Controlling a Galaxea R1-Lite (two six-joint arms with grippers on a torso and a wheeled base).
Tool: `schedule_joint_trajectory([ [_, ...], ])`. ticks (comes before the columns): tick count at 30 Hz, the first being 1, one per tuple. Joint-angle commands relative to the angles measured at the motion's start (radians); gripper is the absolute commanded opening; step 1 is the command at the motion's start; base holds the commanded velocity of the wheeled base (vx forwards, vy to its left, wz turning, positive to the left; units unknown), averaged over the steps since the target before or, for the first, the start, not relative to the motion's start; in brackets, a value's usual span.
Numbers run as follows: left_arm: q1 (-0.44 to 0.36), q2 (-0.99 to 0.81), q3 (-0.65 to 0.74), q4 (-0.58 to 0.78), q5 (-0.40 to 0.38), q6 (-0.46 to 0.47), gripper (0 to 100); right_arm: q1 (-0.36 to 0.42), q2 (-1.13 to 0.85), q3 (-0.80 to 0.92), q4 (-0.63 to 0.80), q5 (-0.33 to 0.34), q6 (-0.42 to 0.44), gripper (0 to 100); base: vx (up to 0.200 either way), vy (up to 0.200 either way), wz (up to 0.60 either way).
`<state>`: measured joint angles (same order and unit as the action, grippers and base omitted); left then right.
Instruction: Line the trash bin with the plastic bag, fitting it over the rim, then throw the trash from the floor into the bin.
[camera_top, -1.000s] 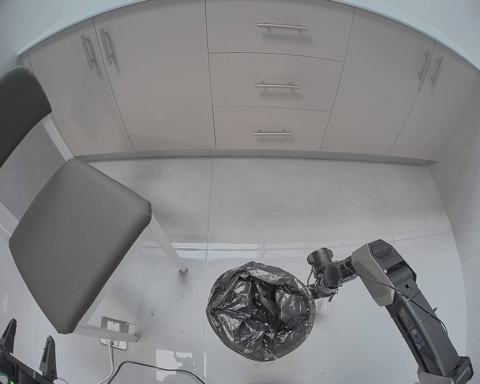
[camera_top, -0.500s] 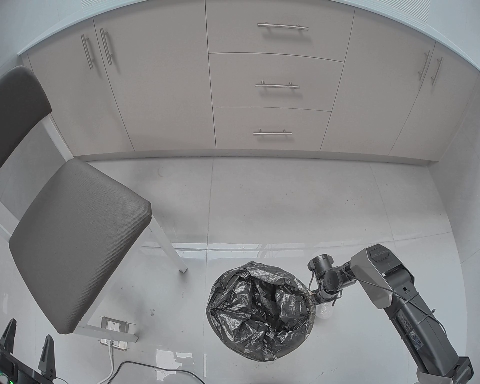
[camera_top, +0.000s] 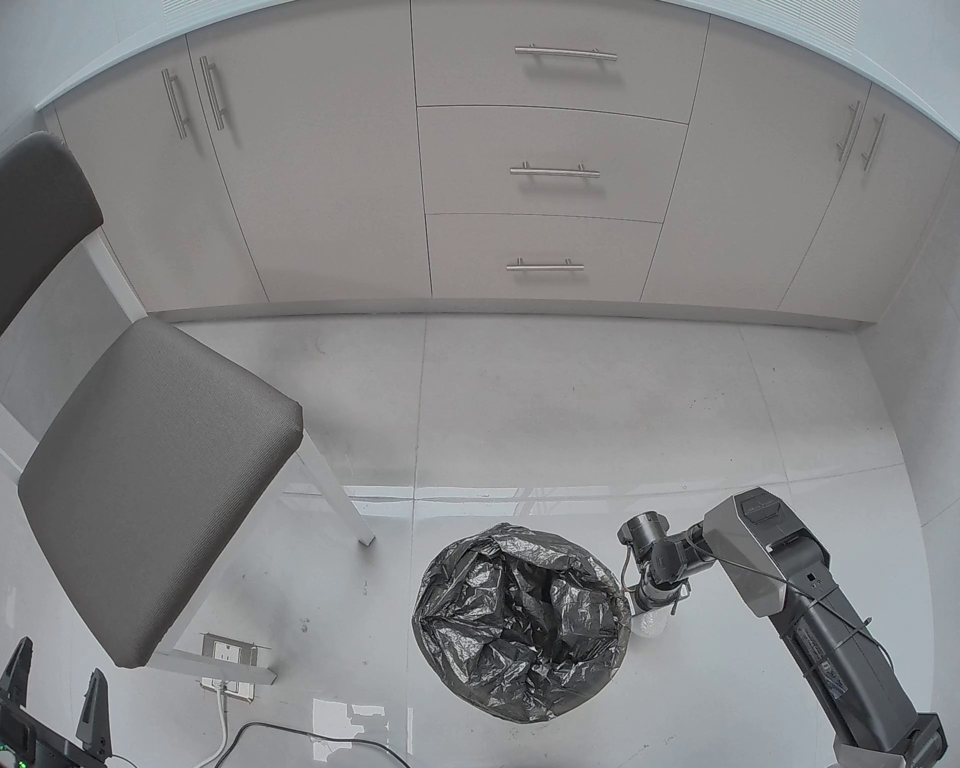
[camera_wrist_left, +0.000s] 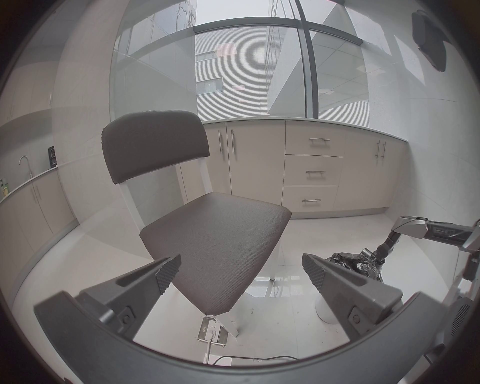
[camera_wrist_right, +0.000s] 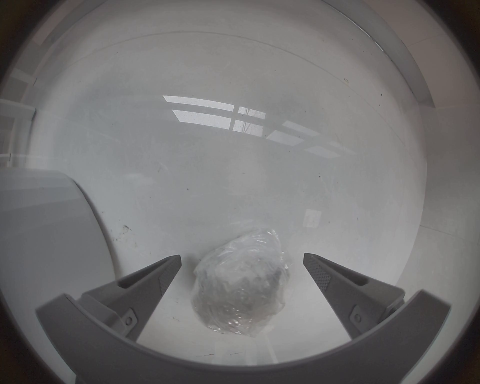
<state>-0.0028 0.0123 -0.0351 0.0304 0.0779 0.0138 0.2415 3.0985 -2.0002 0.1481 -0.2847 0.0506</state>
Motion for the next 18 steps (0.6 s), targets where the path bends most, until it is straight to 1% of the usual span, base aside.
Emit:
schedule_joint_trajectory([
  [1, 0.000, -0.006, 0.000, 0.000, 0.000, 0.000, 100, -0.001, 0.001, 0.000, 0.002, -0.011, -0.011, 100, 0.000, 0.000, 0.00],
  [10, 0.000, -0.006, 0.000, -0.001, 0.000, -0.006, 100, 0.009, 0.001, 0.000, 0.002, -0.011, -0.018, 100, 0.000, 0.000, 0.00],
  [11, 0.000, -0.006, 0.000, -0.001, 0.000, -0.008, 100, 0.009, 0.001, 0.000, 0.001, -0.011, -0.020, 0, 0.000, 0.000, 0.00],
  [18, 0.000, -0.005, 0.000, 0.000, 0.002, -0.008, 100, 0.010, 0.001, 0.000, -0.001, -0.011, -0.018, 0, 0.000, 0.000, 0.00],
])
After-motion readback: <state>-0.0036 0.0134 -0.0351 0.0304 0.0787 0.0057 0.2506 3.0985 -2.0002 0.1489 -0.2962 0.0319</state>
